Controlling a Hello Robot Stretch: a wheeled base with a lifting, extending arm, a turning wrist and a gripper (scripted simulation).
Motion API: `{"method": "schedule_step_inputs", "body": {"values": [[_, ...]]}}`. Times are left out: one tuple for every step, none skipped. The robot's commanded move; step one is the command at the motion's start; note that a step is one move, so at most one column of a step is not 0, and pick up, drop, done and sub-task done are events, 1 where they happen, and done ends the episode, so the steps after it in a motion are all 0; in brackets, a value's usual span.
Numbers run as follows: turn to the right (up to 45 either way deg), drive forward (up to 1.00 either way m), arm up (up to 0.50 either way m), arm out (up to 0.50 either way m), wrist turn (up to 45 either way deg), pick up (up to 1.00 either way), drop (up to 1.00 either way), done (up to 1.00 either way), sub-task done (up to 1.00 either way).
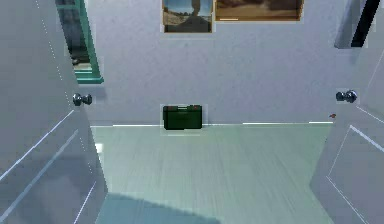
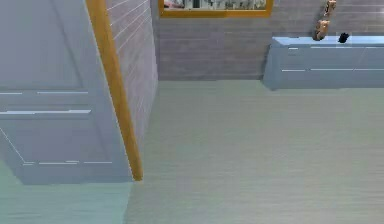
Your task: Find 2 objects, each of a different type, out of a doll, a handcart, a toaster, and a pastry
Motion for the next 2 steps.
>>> {"method": "schedule_step_inputs", "body": {"values": [[0.0, 1.0, 0.0, 0.0, 0.0, 0.0, 0.0, 0.0, 0.0], [-6.0, 0.0, 0.0, 0.0, 0.0, 0.0, 0.0, 0.0, 0.0]]}}
